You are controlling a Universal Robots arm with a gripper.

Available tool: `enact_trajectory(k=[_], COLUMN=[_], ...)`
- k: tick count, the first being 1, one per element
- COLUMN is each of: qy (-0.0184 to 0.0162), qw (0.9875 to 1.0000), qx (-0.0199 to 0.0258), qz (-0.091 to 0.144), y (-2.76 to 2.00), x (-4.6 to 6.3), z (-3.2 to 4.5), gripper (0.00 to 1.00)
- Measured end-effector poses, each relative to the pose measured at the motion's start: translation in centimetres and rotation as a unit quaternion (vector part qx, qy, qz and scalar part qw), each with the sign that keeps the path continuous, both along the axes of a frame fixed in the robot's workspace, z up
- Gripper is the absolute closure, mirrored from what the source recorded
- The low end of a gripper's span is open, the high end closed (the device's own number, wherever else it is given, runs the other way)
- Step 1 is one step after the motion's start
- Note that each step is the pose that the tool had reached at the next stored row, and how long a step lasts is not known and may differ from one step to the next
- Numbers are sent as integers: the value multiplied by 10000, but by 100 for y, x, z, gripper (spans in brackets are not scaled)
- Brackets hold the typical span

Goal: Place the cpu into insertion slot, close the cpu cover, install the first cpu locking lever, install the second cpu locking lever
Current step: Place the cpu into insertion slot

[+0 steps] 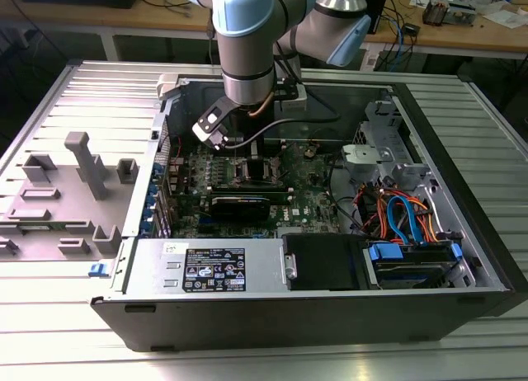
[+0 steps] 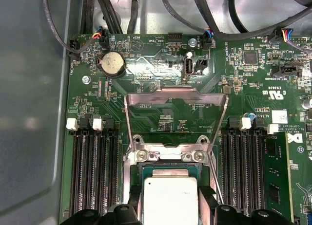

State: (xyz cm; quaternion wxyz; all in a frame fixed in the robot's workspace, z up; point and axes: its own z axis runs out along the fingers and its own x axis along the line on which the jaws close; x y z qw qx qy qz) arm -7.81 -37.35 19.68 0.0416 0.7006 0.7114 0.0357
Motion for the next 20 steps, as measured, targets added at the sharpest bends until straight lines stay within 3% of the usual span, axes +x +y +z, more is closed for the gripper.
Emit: enact_trajectory(k=[18, 20], qy=[-2, -2], qw=[10000, 10000], qx=[-1, 3], qz=[-51, -51], y=[0, 2], x=[16, 17], z=[-1, -4], gripper=[46, 39])
